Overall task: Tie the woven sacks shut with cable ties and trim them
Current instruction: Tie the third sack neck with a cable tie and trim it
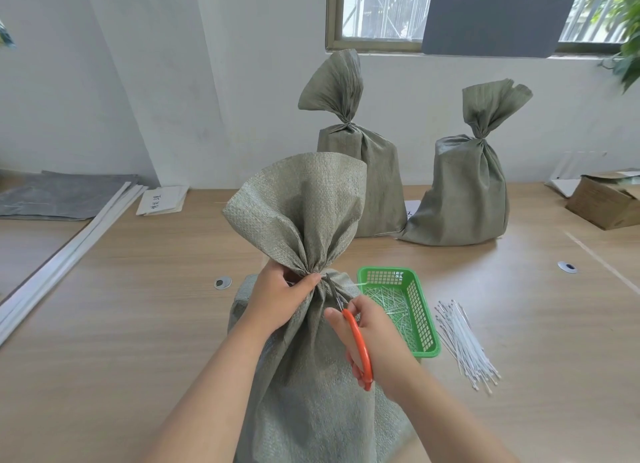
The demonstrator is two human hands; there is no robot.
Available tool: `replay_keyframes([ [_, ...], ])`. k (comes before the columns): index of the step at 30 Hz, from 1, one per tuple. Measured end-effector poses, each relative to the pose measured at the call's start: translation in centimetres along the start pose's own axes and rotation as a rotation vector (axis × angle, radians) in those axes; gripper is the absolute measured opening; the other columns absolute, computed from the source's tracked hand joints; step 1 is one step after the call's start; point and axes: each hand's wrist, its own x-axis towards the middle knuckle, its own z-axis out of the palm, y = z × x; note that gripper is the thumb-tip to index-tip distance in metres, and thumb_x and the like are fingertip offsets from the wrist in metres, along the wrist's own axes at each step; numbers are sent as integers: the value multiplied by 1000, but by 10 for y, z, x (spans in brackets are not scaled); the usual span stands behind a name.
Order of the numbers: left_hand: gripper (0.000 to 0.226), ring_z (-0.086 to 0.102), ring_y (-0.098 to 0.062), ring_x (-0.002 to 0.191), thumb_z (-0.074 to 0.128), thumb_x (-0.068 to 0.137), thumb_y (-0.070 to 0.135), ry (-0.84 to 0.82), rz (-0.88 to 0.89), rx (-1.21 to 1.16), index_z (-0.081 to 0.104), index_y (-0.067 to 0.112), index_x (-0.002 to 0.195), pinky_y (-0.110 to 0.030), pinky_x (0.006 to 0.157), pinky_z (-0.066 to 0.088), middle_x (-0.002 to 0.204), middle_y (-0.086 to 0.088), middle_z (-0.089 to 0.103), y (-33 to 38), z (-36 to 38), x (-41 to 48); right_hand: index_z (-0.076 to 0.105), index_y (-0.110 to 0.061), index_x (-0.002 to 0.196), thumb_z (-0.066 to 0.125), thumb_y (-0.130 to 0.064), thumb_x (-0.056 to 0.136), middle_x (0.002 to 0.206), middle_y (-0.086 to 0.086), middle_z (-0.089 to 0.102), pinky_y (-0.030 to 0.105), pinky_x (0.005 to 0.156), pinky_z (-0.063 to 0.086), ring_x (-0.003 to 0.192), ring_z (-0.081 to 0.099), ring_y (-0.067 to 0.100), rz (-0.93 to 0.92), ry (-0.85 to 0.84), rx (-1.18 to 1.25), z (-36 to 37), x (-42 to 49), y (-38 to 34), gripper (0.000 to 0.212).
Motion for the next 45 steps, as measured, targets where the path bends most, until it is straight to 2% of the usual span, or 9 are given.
replay_keyframes([
  [9,35,65,9,95,80,82,28,20,-5,31,68,21,114,-16,81,48,103,14,73,1,0,-3,44,-9,91,69,-45,87,52,5,50,22,31,34,31,44,21,-20,28,42,-5,-2,6,44],
  [14,36,63,6,98,79,83,30,23,-7,50,67,23,117,-19,83,48,106,14,71,4,-2,-6,49,-15,87,72,-42,85,53,5,55,25,35,36,33,46,20,-74,155,59,-32,5,19,35],
  [18,36,64,3,98,78,83,33,13,-26,67,67,24,116,-24,85,50,105,14,71,6,-2,-6,52,-22,90,71,-44,87,54,1,58,26,37,38,37,49,20,-39,255,-75,-58,19,55,29],
  [22,36,61,8,95,78,84,31,13,-24,80,65,21,117,-19,80,47,102,15,70,10,-1,-6,52,-24,97,68,-47,88,74,0,69,28,51,47,57,62,17,42,320,-318,-71,29,107,29],
  [26,37,61,4,99,78,84,31,14,-15,88,65,22,118,-27,87,49,106,15,70,11,0,-7,52,-23,107,58,-46,94,90,2,71,29,60,39,78,65,23,139,301,-652,-72,28,159,27],
  [30,36,65,-2,98,77,83,34,12,-30,99,66,22,114,-31,89,52,103,13,71,12,1,-7,53,-20,109,53,-37,94,99,5,70,31,71,43,96,66,28,220,206,-741,-68,26,205,22],
  [35,29,63,9,97,78,85,24,15,-9,52,68,24,112,-18,84,48,105,16,71,16,0,-11,45,-20,105,56,-21,88,109,7,67,28,70,36,104,62,29,362,67,-780,-68,22,242,21],
  [40,31,64,12,98,77,86,16,20,10,-9,70,17,116,-4,80,46,108,13,73,21,-5,-14,44,-19,110,47,-15,89,109,8,64,29,71,38,103,61,29,404,37,-820,-67,16,273,22],
  [45,31,67,-1,107,77,86,12,23,39,-53,71,18,116,-22,92,50,111,11,74,25,-12,-19,37,-23,96,46,-27,94,89,2,55,31,67,37,101,64,30,358,68,-791,-61,18,303,10],
])
